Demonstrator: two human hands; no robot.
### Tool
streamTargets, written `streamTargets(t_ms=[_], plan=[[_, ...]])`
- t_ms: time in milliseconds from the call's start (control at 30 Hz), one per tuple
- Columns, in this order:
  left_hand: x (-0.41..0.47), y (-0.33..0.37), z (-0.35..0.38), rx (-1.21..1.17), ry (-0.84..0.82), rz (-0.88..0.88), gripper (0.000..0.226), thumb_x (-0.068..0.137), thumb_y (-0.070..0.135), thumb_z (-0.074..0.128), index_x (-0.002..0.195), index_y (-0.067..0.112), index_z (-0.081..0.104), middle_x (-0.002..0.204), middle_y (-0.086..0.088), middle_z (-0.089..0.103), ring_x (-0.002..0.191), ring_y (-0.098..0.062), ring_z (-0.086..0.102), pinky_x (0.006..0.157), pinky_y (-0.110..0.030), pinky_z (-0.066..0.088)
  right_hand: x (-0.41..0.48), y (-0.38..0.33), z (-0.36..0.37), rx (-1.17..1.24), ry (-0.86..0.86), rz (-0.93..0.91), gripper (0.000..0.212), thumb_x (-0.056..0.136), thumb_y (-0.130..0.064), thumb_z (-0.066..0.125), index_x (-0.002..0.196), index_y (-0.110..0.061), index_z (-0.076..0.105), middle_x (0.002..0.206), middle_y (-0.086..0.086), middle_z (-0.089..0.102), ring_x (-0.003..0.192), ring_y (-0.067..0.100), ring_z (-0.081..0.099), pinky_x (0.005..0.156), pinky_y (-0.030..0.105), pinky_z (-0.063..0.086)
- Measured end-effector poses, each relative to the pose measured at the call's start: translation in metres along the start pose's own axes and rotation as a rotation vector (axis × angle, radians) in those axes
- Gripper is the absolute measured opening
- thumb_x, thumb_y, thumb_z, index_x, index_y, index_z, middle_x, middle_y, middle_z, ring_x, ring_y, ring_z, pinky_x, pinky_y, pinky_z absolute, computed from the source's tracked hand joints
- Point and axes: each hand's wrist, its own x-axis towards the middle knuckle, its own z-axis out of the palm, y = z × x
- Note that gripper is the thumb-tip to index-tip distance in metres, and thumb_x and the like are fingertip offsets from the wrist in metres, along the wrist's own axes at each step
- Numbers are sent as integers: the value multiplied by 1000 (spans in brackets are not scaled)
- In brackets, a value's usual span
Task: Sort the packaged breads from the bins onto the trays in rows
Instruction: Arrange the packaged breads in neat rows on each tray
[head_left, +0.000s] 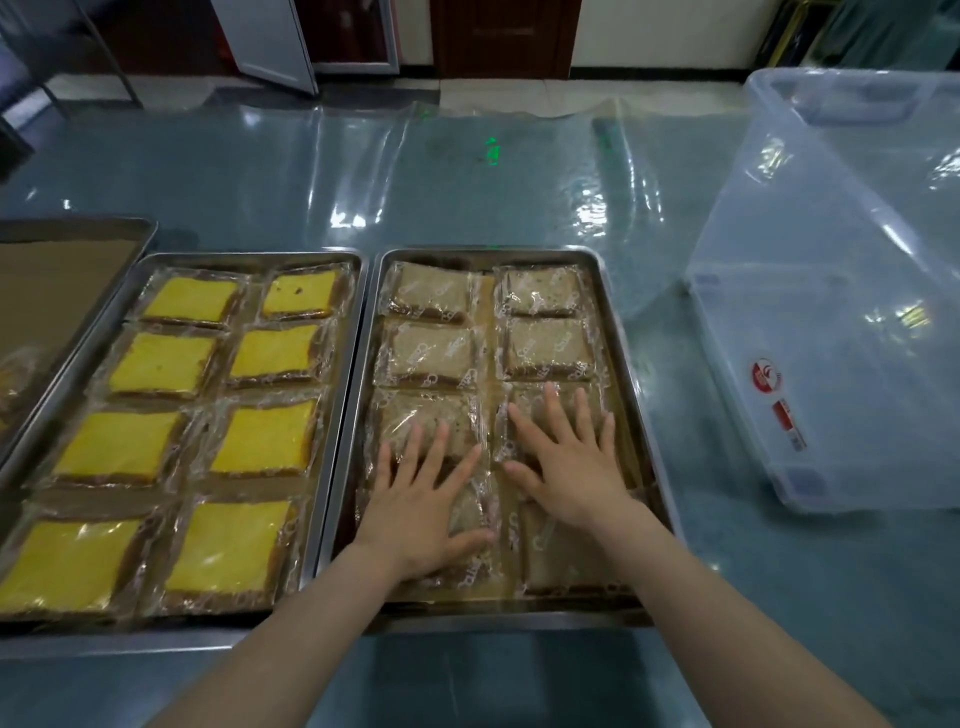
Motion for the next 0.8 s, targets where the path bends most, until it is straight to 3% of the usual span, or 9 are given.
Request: streamTargets(t_ms=[133,367,633,800], plan=[[-2,1,2,25,-4,8,92,64,92,6,134,46,-33,143,-3,-45,126,-27,-47,101,-54,-27,-5,11,2,-1,-66,-28,70,81,-76,20,134,-59,-24,152,-1,-31,132,32,-39,103,56,-25],[-6,6,-1,-5,17,-21,93,66,90,10,135,45,-33,145,-1,-42,130,-25,-43,101,-52,-28,-15,13,0,-44,-61,-40,75,71,-85,-3,135,-55,-29,151,2,-33,130,34,-42,100,56,-30],[20,-2,-22,-40,93,-38,81,71,83,-6,134,42,-35,141,3,-46,130,-19,-42,108,-46,-22,-3,19,-14,23,52,-46,73,83,-77,13,146,-46,-4,154,0,-25,135,27,-37,101,52,-28],[59,-13,-37,-38,100,-107,75,75,79,-2,134,45,-33,146,-3,-37,134,-25,-35,109,-44,-20,47,16,-26,74,89,-42,70,85,-72,16,146,-45,-6,156,0,-18,138,30,-31,107,50,-20]])
